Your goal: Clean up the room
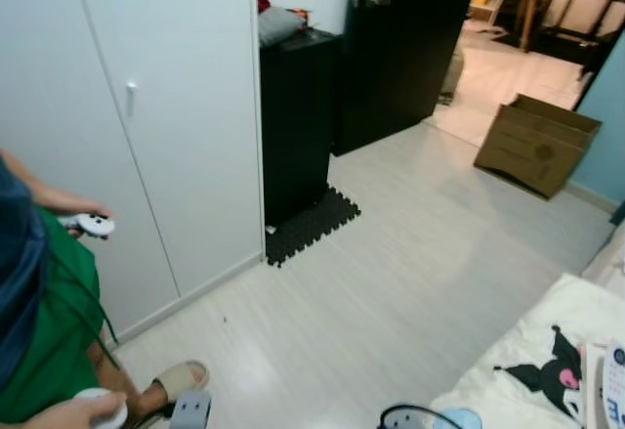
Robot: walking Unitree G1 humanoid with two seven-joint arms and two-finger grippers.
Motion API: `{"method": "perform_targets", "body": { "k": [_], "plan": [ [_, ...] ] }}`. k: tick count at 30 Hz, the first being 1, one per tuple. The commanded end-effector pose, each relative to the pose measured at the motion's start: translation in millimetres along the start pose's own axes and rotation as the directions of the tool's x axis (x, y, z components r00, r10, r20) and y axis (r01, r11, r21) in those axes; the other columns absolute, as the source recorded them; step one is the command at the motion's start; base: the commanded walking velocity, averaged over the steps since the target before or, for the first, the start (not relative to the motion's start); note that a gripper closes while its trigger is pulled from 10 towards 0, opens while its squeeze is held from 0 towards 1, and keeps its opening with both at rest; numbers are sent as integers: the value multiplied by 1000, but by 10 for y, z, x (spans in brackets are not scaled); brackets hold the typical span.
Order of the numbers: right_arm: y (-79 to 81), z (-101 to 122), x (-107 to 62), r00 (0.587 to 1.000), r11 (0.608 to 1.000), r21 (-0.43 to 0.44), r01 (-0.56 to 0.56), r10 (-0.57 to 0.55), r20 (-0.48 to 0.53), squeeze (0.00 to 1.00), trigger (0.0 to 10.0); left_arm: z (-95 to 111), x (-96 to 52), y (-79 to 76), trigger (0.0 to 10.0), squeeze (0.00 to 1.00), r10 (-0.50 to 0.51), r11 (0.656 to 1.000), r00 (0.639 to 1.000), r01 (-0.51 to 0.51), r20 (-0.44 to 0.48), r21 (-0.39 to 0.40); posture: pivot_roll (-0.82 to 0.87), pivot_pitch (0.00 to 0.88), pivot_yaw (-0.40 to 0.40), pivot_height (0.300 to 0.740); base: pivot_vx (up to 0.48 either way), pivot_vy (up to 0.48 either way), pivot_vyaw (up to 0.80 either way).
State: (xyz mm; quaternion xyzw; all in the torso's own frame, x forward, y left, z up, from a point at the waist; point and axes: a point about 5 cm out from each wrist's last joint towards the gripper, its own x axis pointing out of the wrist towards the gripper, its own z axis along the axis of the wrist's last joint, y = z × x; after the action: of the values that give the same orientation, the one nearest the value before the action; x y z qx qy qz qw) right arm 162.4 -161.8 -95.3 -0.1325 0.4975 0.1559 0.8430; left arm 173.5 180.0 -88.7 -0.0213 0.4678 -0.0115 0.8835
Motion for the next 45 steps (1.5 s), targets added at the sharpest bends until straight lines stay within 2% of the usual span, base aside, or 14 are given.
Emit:
{"method": "perform_targets", "body": {
  "k": [1, 12, 18, 21, 24, 33, 45],
  "plan": [
    [-3, -111, -17, 999, 1000, -14, -4, 3, -40, 0, 10000, -60, -5, -36, 10000, 0, -10, 1000, 1000, 10, -20, 1, -44, 43, -36, 740, 251, 0, 0],
    [41, -90, -7, 999, 999, -28, -25, 24, -41, 0, 10000, -81, -12, -14, 10000, 0, -2, 1000, 1000, 2, -20, -12, -29, 46, -39, 740, 253, 0, 0],
    [65, -97, -3, 998, 999, -44, -27, 25, -53, 0, 10000, -124, -22, -6, 10000, 0, 0, 1000, 1000, 0, -30, -13, -30, 49, -35, 740, 251, 0, -783],
    [74, -96, -3, 998, 994, -101, -37, 31, -57, 0, 10000, -112, -20, -3, 10000, 0, 1, 1000, 1000, -1, -28, -14, -33, 48, -36, 740, 252, 0, 0],
    [74, -107, -5, 998, 993, -110, -39, 32, -62, 0, 10000, -102, -18, -6, 10000, 0, 0, 1000, 1000, -1, -25, -15, -34, 49, -35, 740, 251, 0, -160],
    [53, -172, -18, 997, 997, -69, -24, 18, -77, 0, 10000, -103, -15, -26, 10000, 0, -8, 1000, 1000, 8, -26, -11, -38, 53, -31, 740, 252, 0, -737],
    [48, -208, -24, 996, 999, -39, -3, -1, -86, 0, 10000, -113, -19, -9, 10000, 0, -5, 1000, 1000, 5, -30, -7, -31, 52, -30, 740, 254, 0, 0]
  ]
}}
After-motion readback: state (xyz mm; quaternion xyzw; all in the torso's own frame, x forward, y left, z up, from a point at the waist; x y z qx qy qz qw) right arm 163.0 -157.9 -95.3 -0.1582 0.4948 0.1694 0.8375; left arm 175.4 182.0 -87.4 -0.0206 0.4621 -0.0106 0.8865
